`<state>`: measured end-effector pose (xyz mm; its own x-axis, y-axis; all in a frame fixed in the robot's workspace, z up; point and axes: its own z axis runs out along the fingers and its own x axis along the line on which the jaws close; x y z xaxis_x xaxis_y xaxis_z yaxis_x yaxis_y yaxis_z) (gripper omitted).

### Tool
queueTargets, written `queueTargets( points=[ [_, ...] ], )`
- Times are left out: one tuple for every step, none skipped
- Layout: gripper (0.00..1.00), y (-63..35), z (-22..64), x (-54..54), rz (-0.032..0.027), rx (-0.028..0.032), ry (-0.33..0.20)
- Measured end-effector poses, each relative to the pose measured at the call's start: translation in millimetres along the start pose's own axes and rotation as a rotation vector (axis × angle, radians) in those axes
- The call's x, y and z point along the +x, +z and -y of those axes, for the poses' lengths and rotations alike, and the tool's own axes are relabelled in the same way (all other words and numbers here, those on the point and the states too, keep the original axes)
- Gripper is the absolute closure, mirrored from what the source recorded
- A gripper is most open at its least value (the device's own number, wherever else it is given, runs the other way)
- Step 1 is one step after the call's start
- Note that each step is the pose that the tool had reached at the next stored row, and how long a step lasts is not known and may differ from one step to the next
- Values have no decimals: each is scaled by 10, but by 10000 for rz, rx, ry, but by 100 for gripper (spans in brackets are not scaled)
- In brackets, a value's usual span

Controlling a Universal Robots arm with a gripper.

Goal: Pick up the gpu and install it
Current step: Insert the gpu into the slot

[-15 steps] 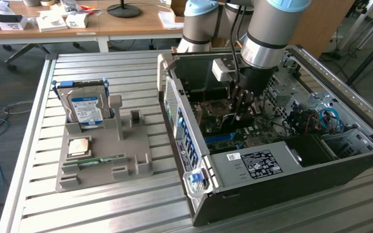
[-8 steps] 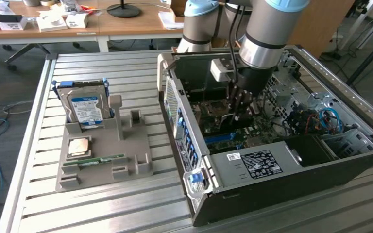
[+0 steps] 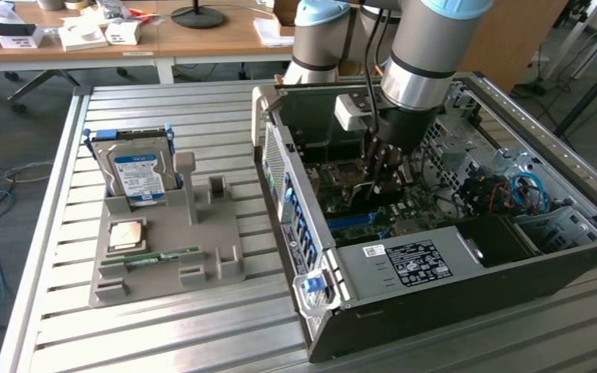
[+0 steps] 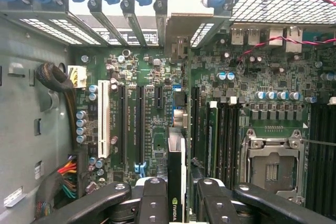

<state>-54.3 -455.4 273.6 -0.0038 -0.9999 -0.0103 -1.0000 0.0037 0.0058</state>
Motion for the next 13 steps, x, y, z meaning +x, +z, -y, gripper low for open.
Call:
queueTargets(
  points=[
    [73,0,-1,3,-1,0,0],
    [73,0,-1,6,-2,0,2],
    [73,0,-1,7,-2,0,2],
    [73,0,-2,9,-3,0,2],
    [73,0,-2,9,-3,0,2],
    [73,0,-3,10,-3,0,1],
    [73,0,-6,10,-2,1,0],
    [73,0,-11,10,-3,0,1],
    [73,0,-18,10,-2,1,1],
    [73,0,-23,10,-2,1,2],
    [73,0,-28,10,-2,1,2],
    [73,0,-32,10,-2,1,2],
    [73,0,-35,10,-2,1,1]
  ],
)
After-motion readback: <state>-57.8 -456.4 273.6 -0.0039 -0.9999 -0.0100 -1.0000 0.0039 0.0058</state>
